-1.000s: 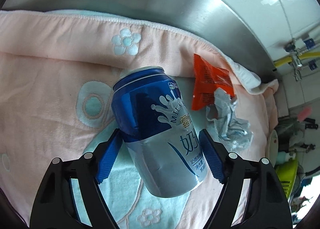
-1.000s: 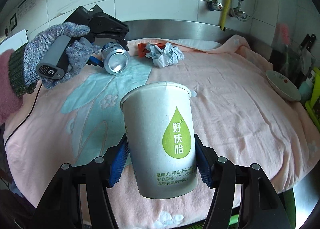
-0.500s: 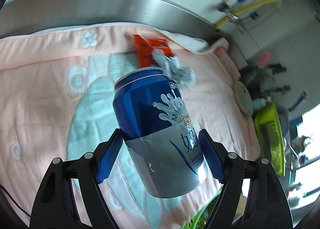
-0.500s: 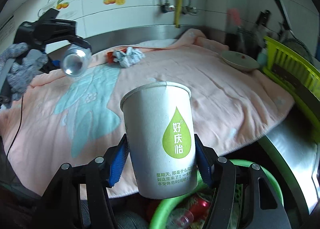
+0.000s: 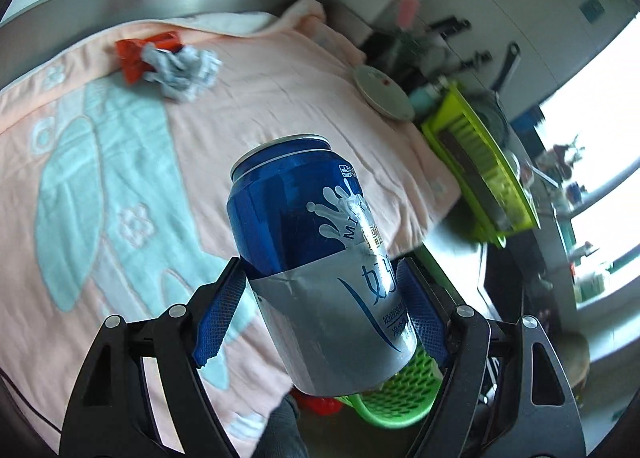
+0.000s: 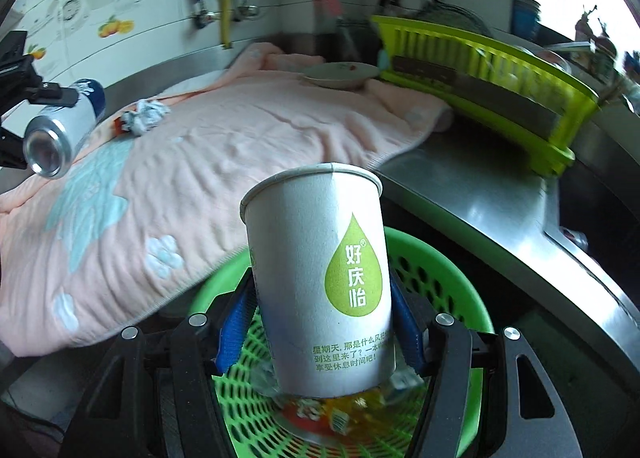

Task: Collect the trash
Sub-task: 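Drop the blue can into the green basket with the left tool while the right tool drops the paper cup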

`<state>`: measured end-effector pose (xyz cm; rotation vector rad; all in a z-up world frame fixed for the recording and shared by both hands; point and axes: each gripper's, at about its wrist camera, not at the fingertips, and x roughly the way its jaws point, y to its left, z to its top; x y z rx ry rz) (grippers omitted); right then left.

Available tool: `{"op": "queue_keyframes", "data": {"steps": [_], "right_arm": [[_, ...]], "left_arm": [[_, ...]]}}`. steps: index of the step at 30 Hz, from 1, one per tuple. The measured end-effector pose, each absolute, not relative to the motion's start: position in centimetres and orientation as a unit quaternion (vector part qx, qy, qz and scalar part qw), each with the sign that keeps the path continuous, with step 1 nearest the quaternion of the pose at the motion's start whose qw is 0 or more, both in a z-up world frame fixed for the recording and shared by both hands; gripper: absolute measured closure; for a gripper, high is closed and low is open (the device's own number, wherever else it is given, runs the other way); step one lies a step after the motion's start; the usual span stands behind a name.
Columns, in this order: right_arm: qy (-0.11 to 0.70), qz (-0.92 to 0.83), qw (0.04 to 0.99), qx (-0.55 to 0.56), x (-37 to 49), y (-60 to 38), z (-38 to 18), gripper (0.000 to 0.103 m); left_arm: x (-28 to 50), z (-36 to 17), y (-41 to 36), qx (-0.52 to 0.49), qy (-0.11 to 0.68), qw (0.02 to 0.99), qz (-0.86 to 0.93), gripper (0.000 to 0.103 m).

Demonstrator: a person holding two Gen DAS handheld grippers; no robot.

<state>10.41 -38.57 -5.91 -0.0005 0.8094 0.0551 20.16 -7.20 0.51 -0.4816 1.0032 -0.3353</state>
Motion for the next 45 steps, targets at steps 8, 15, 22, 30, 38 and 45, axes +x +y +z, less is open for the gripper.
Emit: {"op": "queue_keyframes", "data": {"steps": [8,15,22,30,38,45], "right_arm": [[0.418,-0.033,0.907,0.029,8.0,-43.1,-8.4,0.042],[0.422,-0.057,0.904,0.047,6.5,-44.7,-9.2,0.032],[0.413,-0.058,0.907,0.049,5.7,-45.2,-8.6,0.027],[0.393,-0.056,0.916,0.060,4.7,-45.3,-7.3,0.022],[0.382,-0.061,0.919,0.071,4.2,-45.7,-6.7,0.020],[0.381,-0.052,0.921,0.062,4.5,-44.9,-6.3,0.020]], "left_arm": [[19.0,-0.7,-13.6,-0.177,0.499,0.819,-0.221,0.027],[18.1,-2.0,-18.6,-0.139,0.517,0.802,-0.265,0.027],[17.5,-3.4,-21.9,-0.107,0.528,0.792,-0.289,0.027],[16.7,-5.1,-25.3,-0.065,0.541,0.777,-0.315,0.028],[16.4,-5.3,-26.3,-0.051,0.541,0.773,-0.327,0.026],[16.6,-5.0,-25.0,-0.060,0.539,0.778,-0.317,0.026]]}}
